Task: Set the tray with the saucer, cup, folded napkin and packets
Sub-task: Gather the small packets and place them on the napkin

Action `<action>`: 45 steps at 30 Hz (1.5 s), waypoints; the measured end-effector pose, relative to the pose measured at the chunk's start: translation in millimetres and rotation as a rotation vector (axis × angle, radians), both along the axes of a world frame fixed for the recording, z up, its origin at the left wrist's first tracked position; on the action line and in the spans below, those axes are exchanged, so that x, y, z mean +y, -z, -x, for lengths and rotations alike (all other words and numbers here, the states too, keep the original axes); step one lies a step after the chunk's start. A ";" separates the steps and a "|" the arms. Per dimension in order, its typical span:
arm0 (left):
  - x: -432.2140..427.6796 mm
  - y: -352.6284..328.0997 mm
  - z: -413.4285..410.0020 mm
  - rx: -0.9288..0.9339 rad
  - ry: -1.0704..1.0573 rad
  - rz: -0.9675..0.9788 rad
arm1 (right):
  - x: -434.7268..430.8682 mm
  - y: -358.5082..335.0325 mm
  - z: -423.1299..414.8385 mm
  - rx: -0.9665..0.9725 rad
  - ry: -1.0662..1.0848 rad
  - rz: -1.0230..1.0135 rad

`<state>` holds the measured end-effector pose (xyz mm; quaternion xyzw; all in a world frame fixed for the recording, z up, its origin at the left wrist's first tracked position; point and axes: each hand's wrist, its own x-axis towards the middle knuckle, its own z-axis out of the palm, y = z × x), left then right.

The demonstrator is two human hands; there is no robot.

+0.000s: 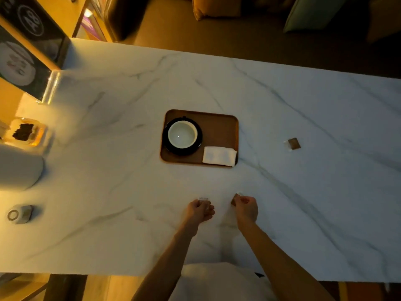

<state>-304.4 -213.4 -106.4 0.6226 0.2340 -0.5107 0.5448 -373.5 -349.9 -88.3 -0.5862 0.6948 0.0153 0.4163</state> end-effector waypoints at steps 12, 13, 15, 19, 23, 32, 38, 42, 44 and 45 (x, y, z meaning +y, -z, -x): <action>-59.7 15.8 20.2 -0.015 -0.174 -0.080 | -45.6 25.3 10.6 0.076 -0.068 -0.192; -59.8 14.7 21.2 -0.013 -0.189 -0.072 | -48.7 25.4 12.4 0.059 -0.070 -0.197; -61.5 12.6 23.4 -0.010 -0.209 -0.058 | -54.9 23.8 17.8 0.006 -0.082 -0.188; -76.2 5.8 26.7 -0.006 -0.188 -0.030 | -75.7 12.4 33.6 -0.203 -0.108 -0.272; -105.4 -4.7 36.7 0.044 -0.110 0.060 | -93.4 -4.2 45.6 -0.304 -0.195 -0.385; -157.2 -20.8 57.9 -0.096 0.254 0.204 | -121.1 -4.7 57.3 -0.292 -0.279 -0.228; -190.2 -12.4 45.1 -0.109 0.172 0.050 | -155.9 -3.9 56.3 -0.302 -0.367 -0.177; -207.1 -6.8 27.4 -0.117 0.188 -0.004 | -220.1 -8.2 28.0 -0.140 -0.409 0.114; -214.9 -4.6 16.6 -0.109 0.193 -0.028 | -258.2 -11.4 7.0 -0.087 -0.395 0.214; -219.0 -3.7 10.8 -0.106 0.197 -0.034 | -275.2 -12.9 -3.4 -0.054 -0.397 0.256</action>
